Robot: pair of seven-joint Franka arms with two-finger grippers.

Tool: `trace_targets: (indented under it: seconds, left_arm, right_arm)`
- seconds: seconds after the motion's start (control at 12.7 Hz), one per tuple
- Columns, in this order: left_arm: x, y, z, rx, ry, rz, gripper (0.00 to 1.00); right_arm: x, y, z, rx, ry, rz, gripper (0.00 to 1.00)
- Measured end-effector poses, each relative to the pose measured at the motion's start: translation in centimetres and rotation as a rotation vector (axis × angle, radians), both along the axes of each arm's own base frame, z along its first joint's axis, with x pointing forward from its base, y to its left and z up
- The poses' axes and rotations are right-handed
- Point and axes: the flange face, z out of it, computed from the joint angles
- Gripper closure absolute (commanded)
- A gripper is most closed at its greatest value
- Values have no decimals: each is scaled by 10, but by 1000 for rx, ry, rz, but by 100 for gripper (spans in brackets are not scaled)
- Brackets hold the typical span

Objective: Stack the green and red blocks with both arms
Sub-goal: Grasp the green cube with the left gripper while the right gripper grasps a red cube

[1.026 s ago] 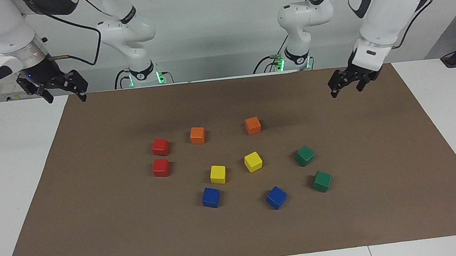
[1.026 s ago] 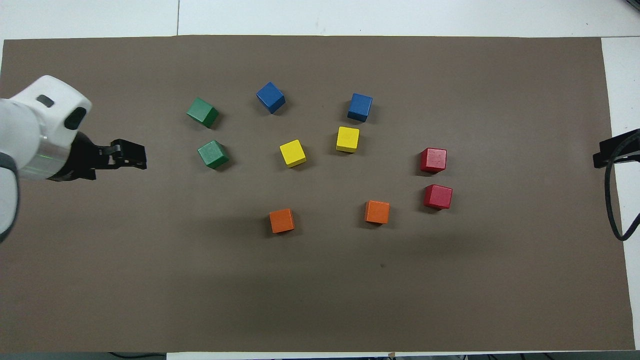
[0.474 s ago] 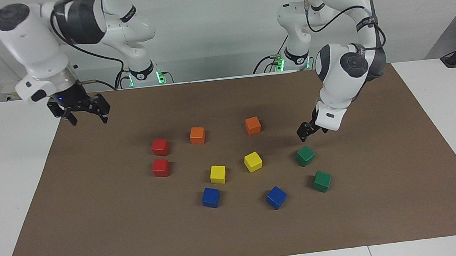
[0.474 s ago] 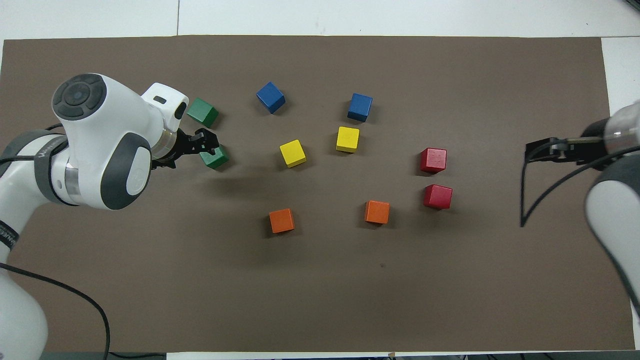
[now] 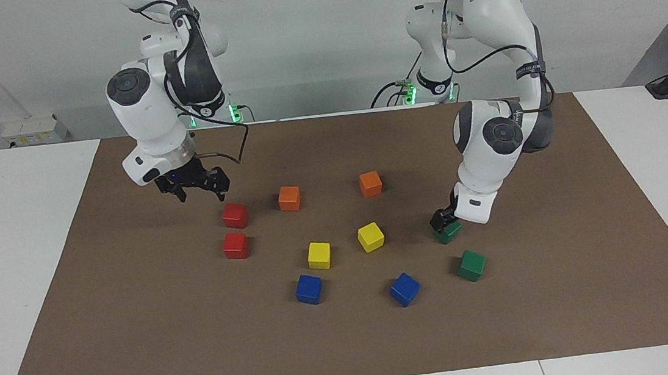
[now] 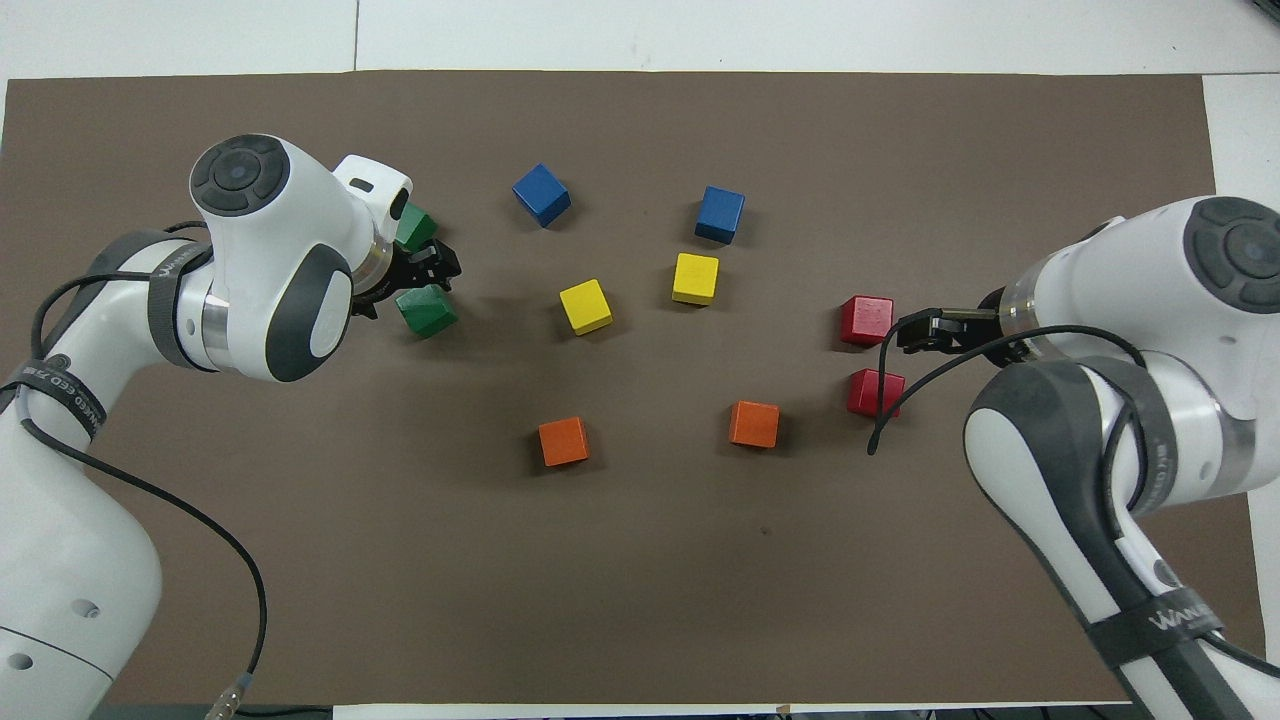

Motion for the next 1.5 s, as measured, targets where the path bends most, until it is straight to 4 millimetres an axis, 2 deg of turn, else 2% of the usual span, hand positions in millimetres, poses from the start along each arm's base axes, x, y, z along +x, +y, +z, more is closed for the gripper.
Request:
trace_targets:
  seconds: [0.16,0.24,0.39,1.03,1.18,1.34,1.42,1.5]
  left_arm:
    - [4,0,-1,-13,-46,76,0]
    - [3,1,-7,-20,-63,109,0]
    - [-1,1,-20,-26,-74,146,0]
    - [-12,-1,-39,-18,-41,223,1]
    - [-13,-2,-41,-20,-44,235,14]
    - [-13,-4,-41,-21,-45,238,21]
    - [-14,-5,-41,-21,-46,239,29]
    - [-15,-6,-42,-20,-44,238,48]
  right_arm:
    - [-9,8,-29,1,-10,-8,0]
    - [-13,13,-37,0,-4,-16,0]
    - [-19,19,-45,-2,9,-31,0]
    - [-38,35,-86,1,10,-22,1]
    - [-37,34,-95,3,-2,-26,1]
    - [-37,34,-106,5,-20,-29,3]
    - [-38,33,-110,4,-19,-29,7]
    - [-38,33,-113,4,-18,-30,16]
